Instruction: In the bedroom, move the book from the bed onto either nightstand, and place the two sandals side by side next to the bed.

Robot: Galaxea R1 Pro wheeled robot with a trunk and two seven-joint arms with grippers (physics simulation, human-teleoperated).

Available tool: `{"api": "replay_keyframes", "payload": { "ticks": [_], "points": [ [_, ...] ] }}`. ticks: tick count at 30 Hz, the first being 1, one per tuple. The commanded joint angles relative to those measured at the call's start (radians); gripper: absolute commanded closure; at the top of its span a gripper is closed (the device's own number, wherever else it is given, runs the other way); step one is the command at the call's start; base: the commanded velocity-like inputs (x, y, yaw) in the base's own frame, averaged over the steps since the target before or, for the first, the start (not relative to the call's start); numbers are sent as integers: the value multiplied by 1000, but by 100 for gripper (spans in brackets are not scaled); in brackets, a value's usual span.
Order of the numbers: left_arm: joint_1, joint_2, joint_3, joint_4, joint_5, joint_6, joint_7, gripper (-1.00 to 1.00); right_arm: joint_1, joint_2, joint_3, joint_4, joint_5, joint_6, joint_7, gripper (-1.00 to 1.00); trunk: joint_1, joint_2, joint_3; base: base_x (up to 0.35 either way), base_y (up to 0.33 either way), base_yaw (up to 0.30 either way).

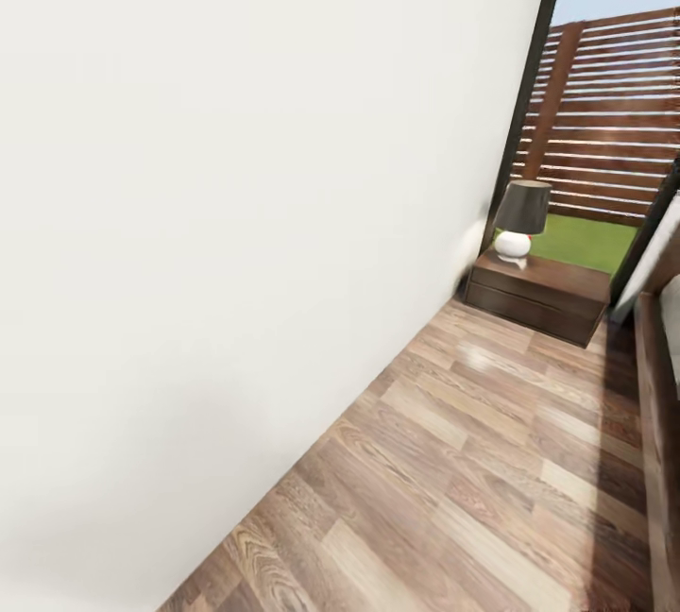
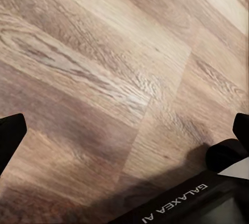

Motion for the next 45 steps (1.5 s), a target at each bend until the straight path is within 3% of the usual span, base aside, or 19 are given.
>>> {"api": "replay_keyframes", "payload": {
  "ticks": [1, 4, 9, 25, 45],
  "points": [
    [0, 1, -1, 1, 0, -5, -2, -100, -2, -1, -8, 3, -9, 2, 3, -100, 0, 0, 0, 146, 0, -282],
    [0, 1, -1, 1, -1, -5, -1, -100, -2, -1, -8, 3, -52, -2, 3, -100, 0, 0, 1, 138, 0, -282],
    [0, 1, 0, 0, -1, -5, -1, -100, -2, -2, -8, 3, -67, -3, 3, -100, 0, 0, 4, 73, 0, -282],
    [-1, 0, -1, 1, -1, -5, -1, -100, -2, -1, -7, 3, -69, -3, 2, -100, 0, 0, 12, 312, 0, -275],
    [0, 0, -2, 1, -1, -5, -1, -100, -2, -1, -6, 3, -68, -3, 2, -100, 0, 0, 12, 322, 0, -19]
  ]
}}
